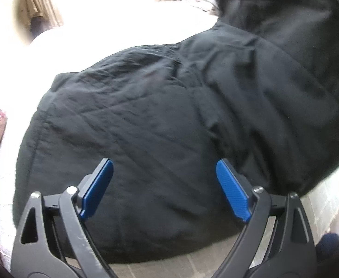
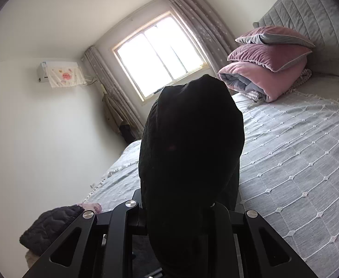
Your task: Fold large clothes
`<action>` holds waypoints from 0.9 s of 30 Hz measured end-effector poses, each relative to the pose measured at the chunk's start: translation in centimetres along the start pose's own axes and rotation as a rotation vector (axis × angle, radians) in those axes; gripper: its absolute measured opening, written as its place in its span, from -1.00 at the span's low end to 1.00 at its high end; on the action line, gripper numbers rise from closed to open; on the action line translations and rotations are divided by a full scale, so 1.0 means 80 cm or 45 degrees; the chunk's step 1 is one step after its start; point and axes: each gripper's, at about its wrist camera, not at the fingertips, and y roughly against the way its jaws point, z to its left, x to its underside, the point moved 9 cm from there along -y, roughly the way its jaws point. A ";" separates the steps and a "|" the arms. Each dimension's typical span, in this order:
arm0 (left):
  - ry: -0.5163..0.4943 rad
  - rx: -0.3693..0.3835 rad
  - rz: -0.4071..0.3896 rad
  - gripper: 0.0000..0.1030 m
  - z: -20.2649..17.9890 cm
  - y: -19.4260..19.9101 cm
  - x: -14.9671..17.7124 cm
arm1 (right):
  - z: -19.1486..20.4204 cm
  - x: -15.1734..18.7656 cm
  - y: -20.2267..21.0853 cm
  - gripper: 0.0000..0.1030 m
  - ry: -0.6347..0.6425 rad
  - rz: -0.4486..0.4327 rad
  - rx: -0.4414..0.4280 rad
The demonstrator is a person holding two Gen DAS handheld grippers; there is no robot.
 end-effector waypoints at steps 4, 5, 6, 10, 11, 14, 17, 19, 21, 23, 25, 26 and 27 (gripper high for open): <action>-0.043 -0.033 0.008 0.77 -0.001 -0.017 -0.027 | 0.001 0.001 -0.002 -0.57 -0.033 0.006 -0.040; -0.017 0.000 -0.002 0.77 0.000 -0.019 -0.039 | 0.002 0.001 -0.002 -0.57 -0.027 0.005 -0.040; 0.020 0.023 -0.010 0.77 0.003 -0.022 -0.053 | 0.003 0.002 -0.002 -0.57 -0.025 0.004 -0.043; -0.004 -0.038 0.104 0.77 -0.003 -0.068 -0.089 | 0.002 0.003 -0.003 -0.57 -0.037 0.000 -0.052; -0.053 -0.113 0.151 0.77 -0.004 -0.087 -0.092 | 0.000 0.003 -0.003 -0.57 -0.044 0.000 -0.055; -0.152 -0.216 0.202 0.77 -0.012 -0.114 -0.092 | -0.003 0.003 -0.004 -0.57 -0.047 0.005 -0.058; -0.170 -0.234 0.172 0.77 -0.011 -0.106 -0.111 | -0.004 0.007 -0.005 -0.58 -0.006 0.018 -0.039; -0.111 -0.248 0.156 0.77 -0.003 -0.104 -0.131 | -0.005 0.008 -0.004 -0.58 0.014 0.009 -0.021; -0.048 -0.269 0.162 0.77 0.005 -0.112 -0.146 | -0.009 0.007 -0.004 -0.58 -0.010 0.000 -0.027; -0.050 -0.281 0.177 0.77 0.004 -0.133 -0.149 | -0.011 0.008 -0.006 -0.57 -0.023 0.004 -0.033; -0.077 -0.289 0.238 0.77 0.000 -0.158 -0.132 | -0.011 0.008 -0.005 -0.58 -0.019 0.008 -0.030; -0.047 -0.276 0.219 0.77 0.003 -0.157 -0.132 | -0.012 0.008 -0.005 -0.58 -0.016 0.007 -0.031; -0.013 -0.257 0.221 0.77 0.006 -0.154 -0.130 | -0.013 0.009 -0.004 -0.58 -0.018 0.008 -0.031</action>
